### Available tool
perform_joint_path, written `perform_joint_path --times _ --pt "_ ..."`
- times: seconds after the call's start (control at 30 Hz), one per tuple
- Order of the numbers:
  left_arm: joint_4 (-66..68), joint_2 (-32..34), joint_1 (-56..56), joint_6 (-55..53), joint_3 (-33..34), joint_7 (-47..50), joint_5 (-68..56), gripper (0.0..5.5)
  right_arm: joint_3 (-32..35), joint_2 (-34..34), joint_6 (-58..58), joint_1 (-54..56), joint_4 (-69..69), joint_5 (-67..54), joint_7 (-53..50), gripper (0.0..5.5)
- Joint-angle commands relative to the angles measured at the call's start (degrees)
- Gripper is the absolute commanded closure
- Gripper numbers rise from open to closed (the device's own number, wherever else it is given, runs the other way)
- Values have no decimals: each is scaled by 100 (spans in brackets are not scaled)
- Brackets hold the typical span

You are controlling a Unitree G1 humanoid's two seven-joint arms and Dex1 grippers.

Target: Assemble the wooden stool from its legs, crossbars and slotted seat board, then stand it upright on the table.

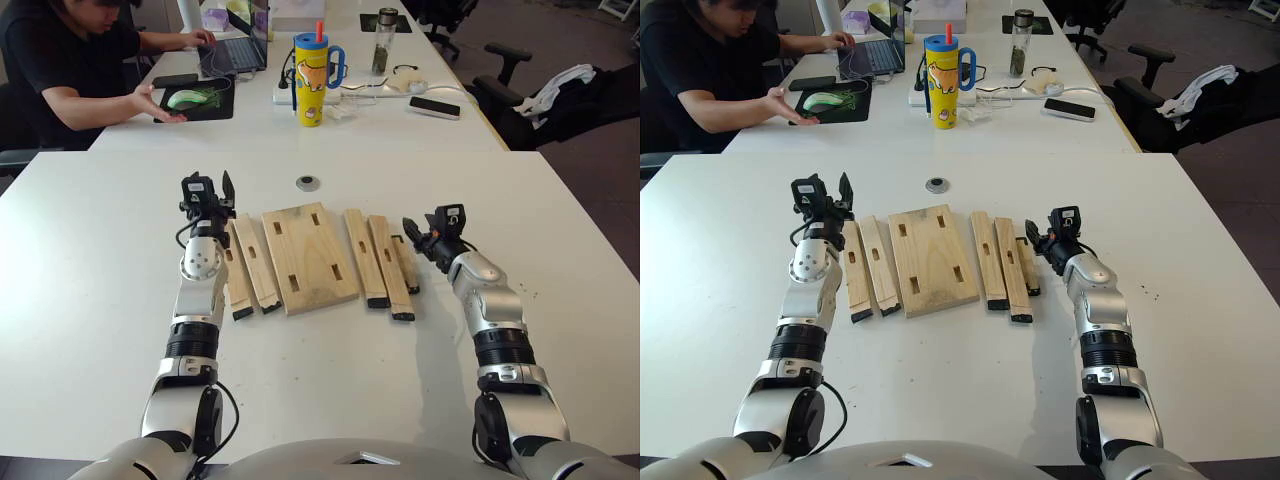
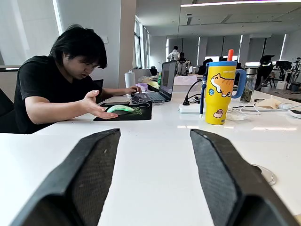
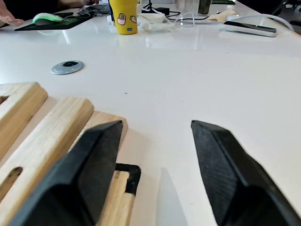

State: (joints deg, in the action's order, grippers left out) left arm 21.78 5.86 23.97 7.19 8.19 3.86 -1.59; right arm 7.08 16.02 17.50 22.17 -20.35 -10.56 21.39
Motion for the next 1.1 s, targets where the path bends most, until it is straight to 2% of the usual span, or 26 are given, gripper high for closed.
perform_joint_path --times 0.03,0.57,0.83,1.1 --pt "-283 0 -152 -168 79 84 -37 274 -276 120 239 -166 358 65 265 278" --pt "-543 -115 -420 -171 247 345 -88 274 -329 340 626 73 -38 120 415 278" --pt "-587 -66 -423 -239 232 273 -96 274 -220 490 1136 -337 531 -68 590 278" --pt "-669 -12 -429 -356 207 162 -82 274 -457 669 1585 -918 1128 6 733 278"
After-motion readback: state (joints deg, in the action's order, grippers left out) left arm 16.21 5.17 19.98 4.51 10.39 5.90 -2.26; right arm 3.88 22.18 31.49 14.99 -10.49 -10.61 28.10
